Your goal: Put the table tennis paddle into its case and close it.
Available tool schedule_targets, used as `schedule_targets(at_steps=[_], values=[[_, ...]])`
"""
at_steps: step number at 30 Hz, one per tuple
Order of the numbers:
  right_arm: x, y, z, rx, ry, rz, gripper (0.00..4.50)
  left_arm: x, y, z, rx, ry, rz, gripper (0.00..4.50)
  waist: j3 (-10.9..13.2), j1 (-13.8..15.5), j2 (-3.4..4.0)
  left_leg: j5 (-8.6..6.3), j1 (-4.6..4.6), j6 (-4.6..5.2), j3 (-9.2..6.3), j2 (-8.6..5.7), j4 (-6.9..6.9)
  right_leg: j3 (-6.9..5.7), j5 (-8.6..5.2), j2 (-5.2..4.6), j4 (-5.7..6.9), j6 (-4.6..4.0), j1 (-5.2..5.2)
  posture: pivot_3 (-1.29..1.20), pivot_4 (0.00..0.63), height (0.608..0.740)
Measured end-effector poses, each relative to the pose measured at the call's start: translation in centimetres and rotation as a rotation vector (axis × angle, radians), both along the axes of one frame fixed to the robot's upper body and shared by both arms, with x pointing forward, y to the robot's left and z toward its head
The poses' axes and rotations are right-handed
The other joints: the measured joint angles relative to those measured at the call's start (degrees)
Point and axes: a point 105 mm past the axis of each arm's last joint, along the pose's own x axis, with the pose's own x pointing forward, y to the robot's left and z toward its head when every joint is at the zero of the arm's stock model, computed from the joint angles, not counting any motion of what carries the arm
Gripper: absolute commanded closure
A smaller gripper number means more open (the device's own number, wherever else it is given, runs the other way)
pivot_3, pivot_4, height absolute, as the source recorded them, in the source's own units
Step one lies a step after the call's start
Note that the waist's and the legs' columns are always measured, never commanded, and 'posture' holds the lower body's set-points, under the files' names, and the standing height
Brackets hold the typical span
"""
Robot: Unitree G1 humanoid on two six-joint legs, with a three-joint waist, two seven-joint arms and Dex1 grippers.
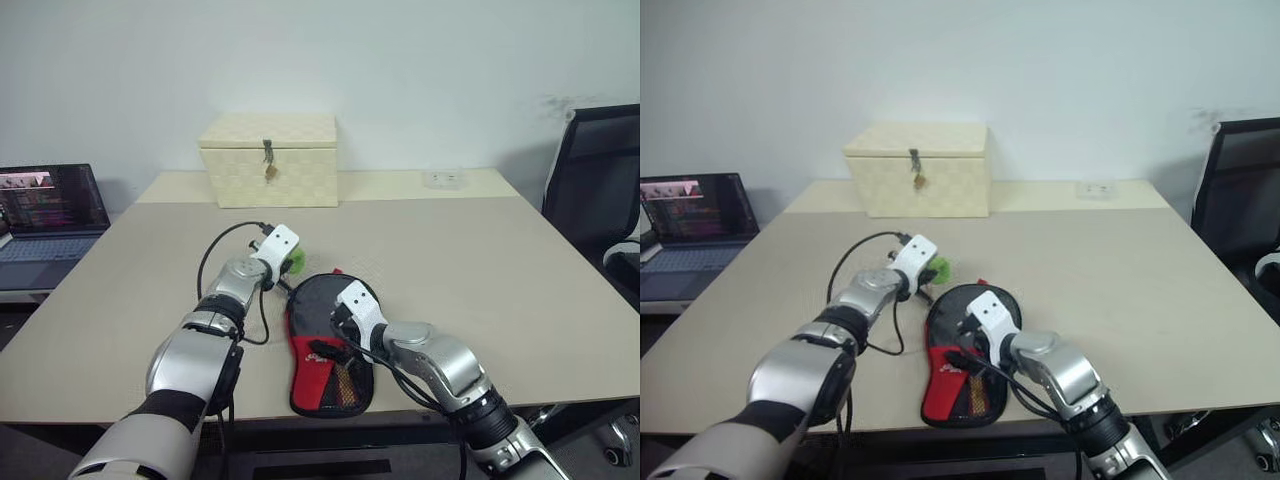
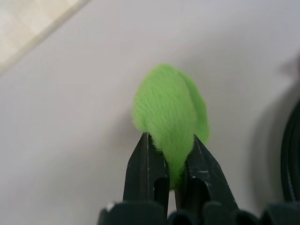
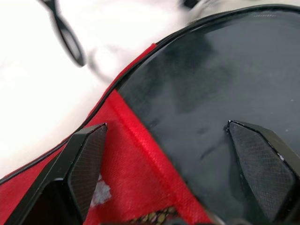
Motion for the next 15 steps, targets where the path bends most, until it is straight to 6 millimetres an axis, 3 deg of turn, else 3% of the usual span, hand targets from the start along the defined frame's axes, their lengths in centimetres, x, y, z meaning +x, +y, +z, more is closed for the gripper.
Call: schedule_targets(at_steps=[4, 15], values=[[-1.0, -0.1, -0.1, -0.009, 0.001, 0.014, 0.0, 0.3, -2.8, 1.3, 0.082, -0.064, -0.079, 4.48, 0.0, 0.01, -0.01, -0.01, -0.07, 0.0, -0.01, -0.05, -0.02, 0.0, 0.0, -0.01, -0.06, 0.0, -0.04, 0.0, 0.15, 0.74], [-3.2, -0.5, -0.6, -0.015, 0.02, 0.028, 0.0, -0.8, -10.5, 1.3, 0.325, -0.164, -0.349, 4.48, -0.02, 0.16, -0.03, -0.01, -0.12, 0.0, -0.04, -0.1, -0.03, -0.01, -0.01, -0.01, -0.16, 0.02, -0.03, 0.0, 0.15, 0.74]])
